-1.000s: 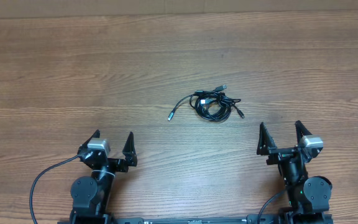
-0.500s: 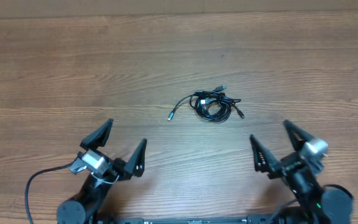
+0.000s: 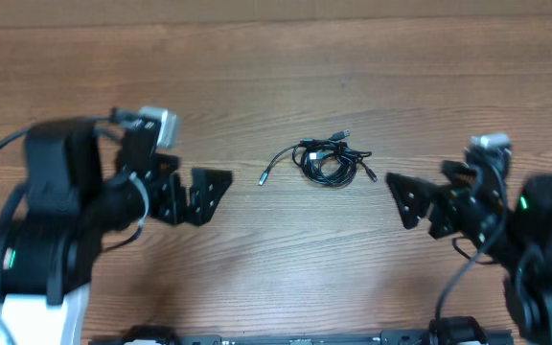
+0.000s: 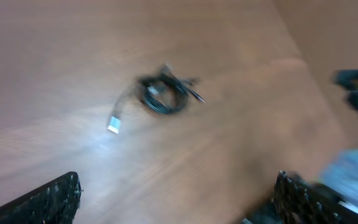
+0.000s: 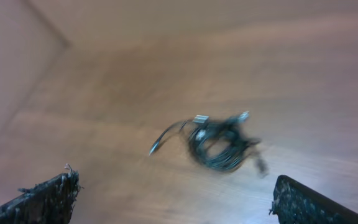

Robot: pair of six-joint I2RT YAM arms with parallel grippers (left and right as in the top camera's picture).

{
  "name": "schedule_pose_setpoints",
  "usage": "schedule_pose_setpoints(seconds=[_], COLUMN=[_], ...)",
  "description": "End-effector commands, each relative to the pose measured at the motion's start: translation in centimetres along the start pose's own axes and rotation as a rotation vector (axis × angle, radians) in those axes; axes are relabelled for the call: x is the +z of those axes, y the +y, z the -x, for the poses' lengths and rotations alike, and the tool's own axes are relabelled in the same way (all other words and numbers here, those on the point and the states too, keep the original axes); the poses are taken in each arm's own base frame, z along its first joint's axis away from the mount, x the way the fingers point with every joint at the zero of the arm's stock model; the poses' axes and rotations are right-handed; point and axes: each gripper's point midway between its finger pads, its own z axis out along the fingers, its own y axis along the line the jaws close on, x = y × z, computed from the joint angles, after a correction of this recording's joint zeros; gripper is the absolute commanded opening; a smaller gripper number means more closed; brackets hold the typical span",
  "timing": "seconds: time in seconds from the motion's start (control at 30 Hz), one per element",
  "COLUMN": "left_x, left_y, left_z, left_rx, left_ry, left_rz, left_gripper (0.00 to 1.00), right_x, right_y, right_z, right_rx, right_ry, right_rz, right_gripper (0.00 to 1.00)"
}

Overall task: Untangle cables
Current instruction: 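Move both grippers inward toward the black cable bundle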

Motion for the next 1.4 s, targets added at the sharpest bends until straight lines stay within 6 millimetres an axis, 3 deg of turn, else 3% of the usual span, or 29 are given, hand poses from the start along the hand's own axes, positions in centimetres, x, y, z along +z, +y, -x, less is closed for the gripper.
schedule_pose_setpoints(seconds=[0.0,0.07,0.13,0.27,0.37,0.6,0.8,1.07,1.37], left_x=[2.1,3.8,6.4,10.1,13.0,16.6,19.2,20.7,20.7], left_y=[-2.0,-1.4,-0.3,1.6,1.7,3.6,5.4,6.3,6.3], left_z=[0.6,0.5,-0.2,-1.9,-3.0,-4.3,-5.9,-6.6,-6.6], left_rx=[-0.073,-0.102,-0.134,-0.222,-0.231,-0.278,-0.330,-0.348,-0.347], left_ry=[0.091,0.146,0.229,0.356,0.441,0.531,0.615,0.644,0.644], left_rz=[-0.208,-0.212,-0.174,-0.053,-0.055,-0.031,-0.013,-0.006,-0.006], left_gripper=[1.00,1.00,1.00,0.99,1.00,1.00,1.00,1.00,1.00], right_x=[0.9,2.0,4.5,7.8,10.5,15.0,18.1,19.1,19.4], right_y=[4.1,4.4,1.7,-5.4,-7.4,-9.7,-9.4,-11.0,-11.4], right_z=[-0.4,-1.1,-0.5,-1.2,-2.6,-4.8,-6.7,-7.1,-7.2], right_rx=[0.032,0.075,0.128,0.566,0.630,0.671,0.736,0.994,1.025], right_ry=[0.105,0.173,0.177,0.191,0.255,0.352,0.444,0.398,0.357], right_rz=[0.277,0.330,0.213,-0.169,-0.235,-0.260,-0.179,-0.306,-0.385], right_gripper=[1.00,1.00,1.00,1.00,1.00,1.00,1.00,1.00,0.97])
